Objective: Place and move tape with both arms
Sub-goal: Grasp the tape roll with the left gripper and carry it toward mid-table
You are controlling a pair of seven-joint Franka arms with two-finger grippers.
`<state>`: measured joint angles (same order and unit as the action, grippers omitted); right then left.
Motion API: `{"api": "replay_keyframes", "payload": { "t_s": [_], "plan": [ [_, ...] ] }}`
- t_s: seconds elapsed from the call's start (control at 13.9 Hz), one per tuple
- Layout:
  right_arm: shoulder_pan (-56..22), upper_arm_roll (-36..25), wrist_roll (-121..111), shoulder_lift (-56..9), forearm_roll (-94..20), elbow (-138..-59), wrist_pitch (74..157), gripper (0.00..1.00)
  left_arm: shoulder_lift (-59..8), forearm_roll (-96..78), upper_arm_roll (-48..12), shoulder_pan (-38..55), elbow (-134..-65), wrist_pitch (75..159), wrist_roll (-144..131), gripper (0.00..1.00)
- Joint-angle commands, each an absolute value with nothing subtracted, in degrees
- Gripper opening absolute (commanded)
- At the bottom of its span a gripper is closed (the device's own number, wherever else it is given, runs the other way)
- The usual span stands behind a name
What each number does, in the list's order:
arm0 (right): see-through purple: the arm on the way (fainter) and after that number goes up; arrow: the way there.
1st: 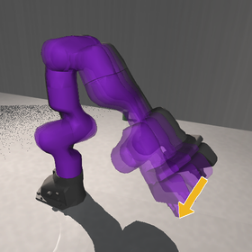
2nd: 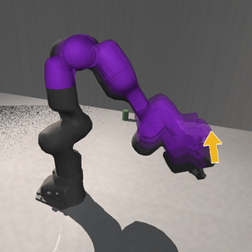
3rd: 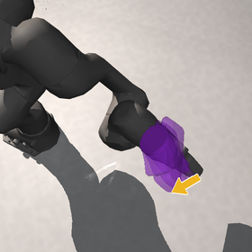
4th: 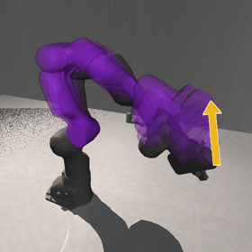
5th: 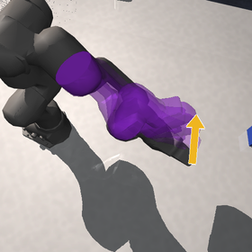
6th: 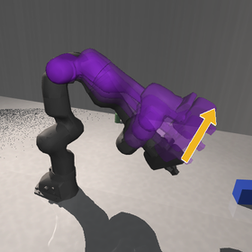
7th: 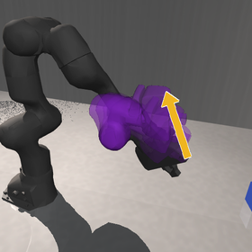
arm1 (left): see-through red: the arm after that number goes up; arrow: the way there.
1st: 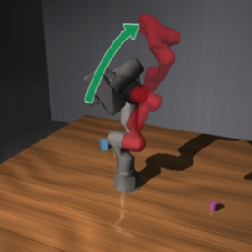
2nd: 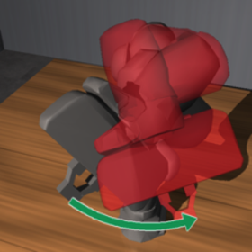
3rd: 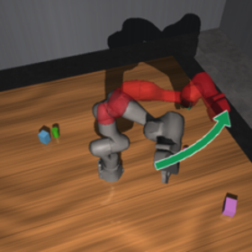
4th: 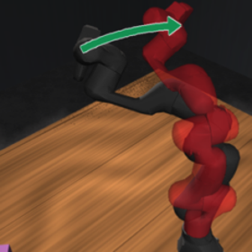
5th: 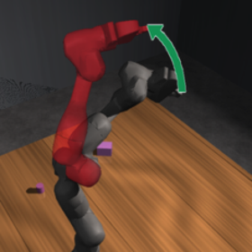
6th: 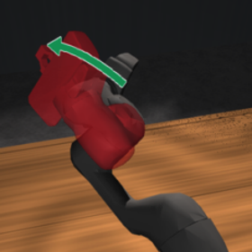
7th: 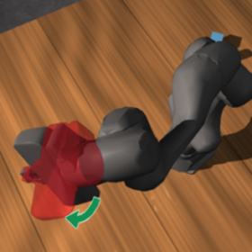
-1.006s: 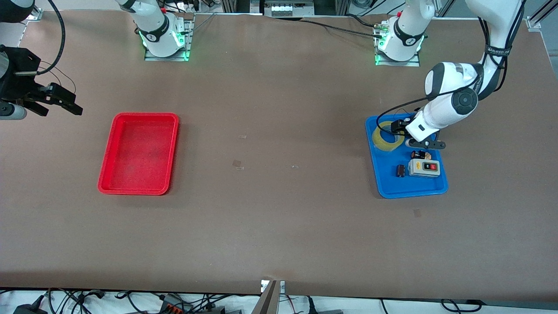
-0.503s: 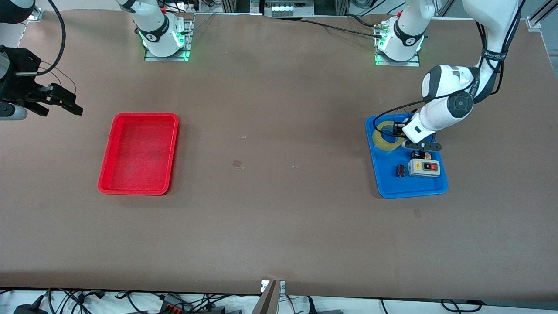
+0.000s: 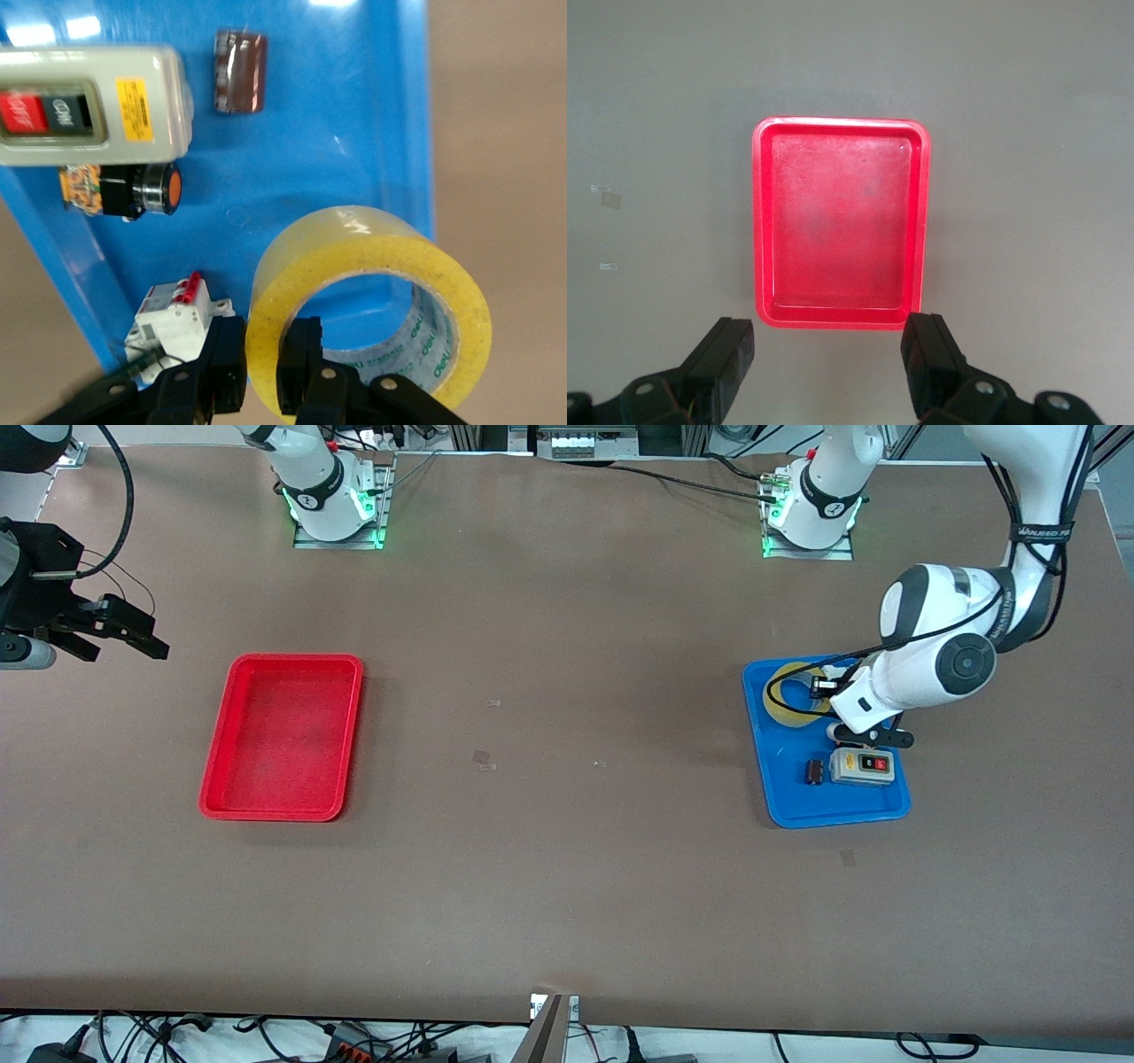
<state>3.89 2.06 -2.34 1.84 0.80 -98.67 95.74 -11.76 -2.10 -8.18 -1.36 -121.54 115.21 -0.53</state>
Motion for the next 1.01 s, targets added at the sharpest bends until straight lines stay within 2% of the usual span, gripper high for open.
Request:
{"api": "replay_keyframes", "payload": {
  "t_s": [0.0, 0.14, 0.57, 0.86, 0.93],
  "plan": [
    [3.8, 2.2, -3.3, 2.4, 0.4, -98.9, 95.9, 1.00, -15.7, -1.6, -8.3, 3.4, -112.9, 109.4, -7.8, 0.00],
    [3.8, 2.2, -3.2, 2.4, 0.4, -98.9, 96.1, 1.00, -19.7, -2.5, -8.3, 10.2, -108.7, 109.8, -17.9, 0.00],
    [4.0, 2.2, -2.5, 2.0, 0.3, -97.6, 95.5, 1.00, -37.0, -9.9, -8.3, 28.2, -86.8, 113.3, -43.5, 0.00],
    [4.2, 2.1, -2.3, 1.5, -1.0, -97.6, 95.5, 1.00, -42.9, -9.8, -8.3, 37.1, -85.4, 127.8, -57.0, 0.01],
    [4.3, 2.0, -2.3, 1.3, -1.8, -97.7, 95.5, 1.00, -43.8, -9.7, -8.3, 38.0, -85.4, 130.6, -58.2, 0.12]
  ]
}}
